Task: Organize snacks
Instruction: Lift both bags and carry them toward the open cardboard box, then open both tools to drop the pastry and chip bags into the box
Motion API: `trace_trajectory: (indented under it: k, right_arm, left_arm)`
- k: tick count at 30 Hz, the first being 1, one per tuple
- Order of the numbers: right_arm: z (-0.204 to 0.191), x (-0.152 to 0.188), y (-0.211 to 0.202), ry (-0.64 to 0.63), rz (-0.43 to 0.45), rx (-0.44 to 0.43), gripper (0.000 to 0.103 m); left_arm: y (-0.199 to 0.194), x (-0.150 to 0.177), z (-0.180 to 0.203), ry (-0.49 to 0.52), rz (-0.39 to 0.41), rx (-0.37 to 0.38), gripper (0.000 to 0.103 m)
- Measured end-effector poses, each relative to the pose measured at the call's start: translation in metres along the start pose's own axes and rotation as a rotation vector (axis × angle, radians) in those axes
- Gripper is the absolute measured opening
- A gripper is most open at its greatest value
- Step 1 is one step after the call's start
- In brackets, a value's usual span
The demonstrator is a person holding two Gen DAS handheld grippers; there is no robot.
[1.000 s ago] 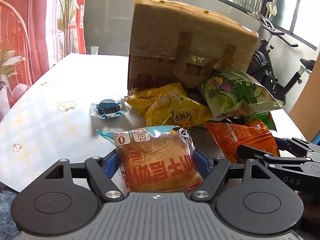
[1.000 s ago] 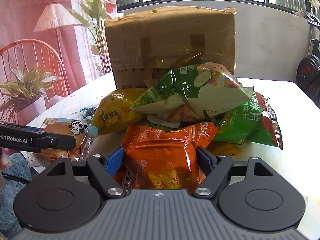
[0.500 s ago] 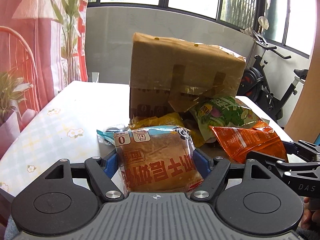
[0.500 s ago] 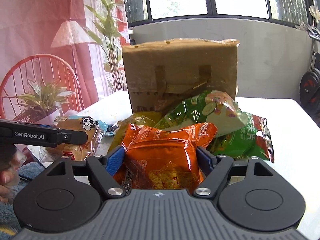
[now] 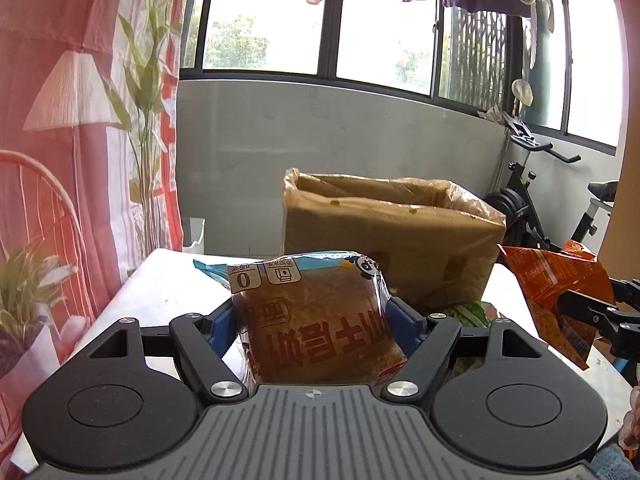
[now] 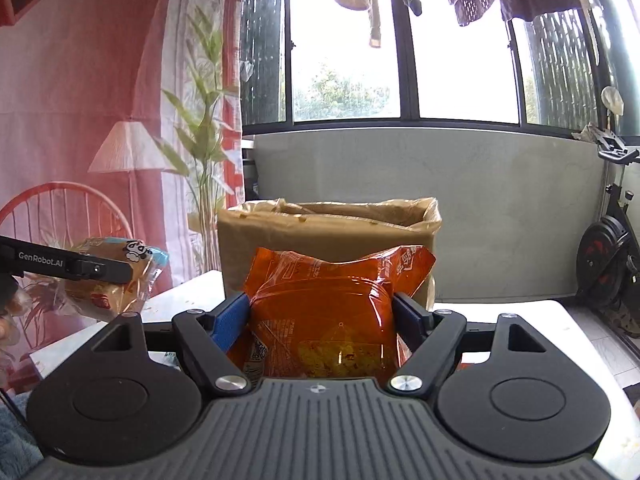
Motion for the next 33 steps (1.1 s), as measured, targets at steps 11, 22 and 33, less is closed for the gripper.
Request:
trace_trajectory:
  k: [11, 22, 33]
  right_arm:
    - [0.025, -0.053, 0.048, 0.025, 0.083, 0.016, 0.079]
    - [0.030, -0.068, 0.094, 0.024, 0.075, -0.011, 0.079]
    - [0.020, -0.088, 0.170, 0.019, 0.002, -0.053, 0.079]
  left_arm:
    - [0.031, -0.055, 0.007, 0.046, 0.064, 0.024, 0.079]
    - [0.074, -0.083, 0.005, 0.052, 0.053, 0.045, 0.079]
    - [0.146, -0.127, 0.004, 0.077, 0.029, 0.075, 0.079]
Point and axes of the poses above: each gripper's, at about its wrist camera, not at the fingertips, and y roughly the way its jaws point, z to its right, x to its underside, the point moved 9 cm from there along y, roughly the way its jaws point, and after that the axes turned 12 degrees about x, right-handed, at the moved point
